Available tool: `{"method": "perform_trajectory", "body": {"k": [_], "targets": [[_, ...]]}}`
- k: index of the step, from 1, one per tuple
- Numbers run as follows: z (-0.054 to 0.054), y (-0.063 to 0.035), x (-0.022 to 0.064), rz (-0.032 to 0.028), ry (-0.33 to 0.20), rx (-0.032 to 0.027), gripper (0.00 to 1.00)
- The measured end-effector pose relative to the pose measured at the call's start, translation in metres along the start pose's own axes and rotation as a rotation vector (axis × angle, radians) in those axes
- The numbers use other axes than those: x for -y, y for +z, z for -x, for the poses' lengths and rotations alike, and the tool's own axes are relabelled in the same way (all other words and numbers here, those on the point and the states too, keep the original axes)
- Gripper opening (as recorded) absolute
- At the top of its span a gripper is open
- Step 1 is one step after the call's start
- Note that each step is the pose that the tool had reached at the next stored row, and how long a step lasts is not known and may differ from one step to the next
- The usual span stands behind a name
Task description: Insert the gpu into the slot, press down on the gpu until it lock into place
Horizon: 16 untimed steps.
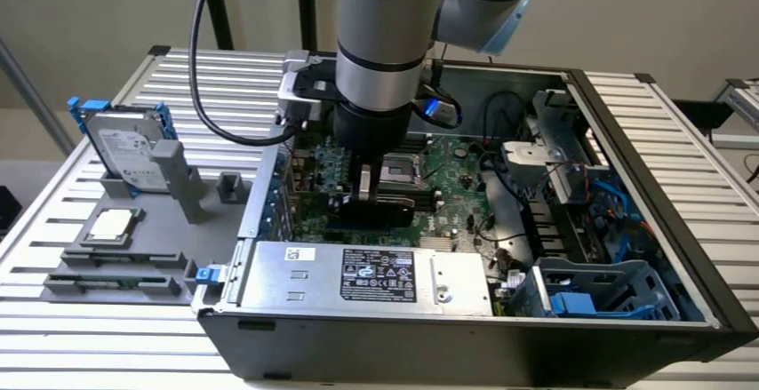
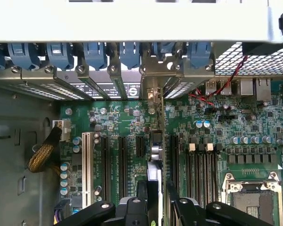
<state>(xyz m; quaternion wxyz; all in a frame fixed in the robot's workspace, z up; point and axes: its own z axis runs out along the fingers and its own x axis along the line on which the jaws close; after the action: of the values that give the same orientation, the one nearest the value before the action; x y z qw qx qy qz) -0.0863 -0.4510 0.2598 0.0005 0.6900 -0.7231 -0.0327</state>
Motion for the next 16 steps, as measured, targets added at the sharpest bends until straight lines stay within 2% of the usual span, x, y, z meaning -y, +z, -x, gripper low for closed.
{"method": "perform_trajectory", "body": {"k": [8,13,16], "targets": [[0.0003,-0.0008,0.0,0.0028,0.0,0.0006,0.26],[0.0004,-0.005,-0.0002,0.0081,0.0,-0.0001,0.26],[0.0004,-0.0051,-0.0002,0.0087,0.0,-0.0001,0.26]]}}
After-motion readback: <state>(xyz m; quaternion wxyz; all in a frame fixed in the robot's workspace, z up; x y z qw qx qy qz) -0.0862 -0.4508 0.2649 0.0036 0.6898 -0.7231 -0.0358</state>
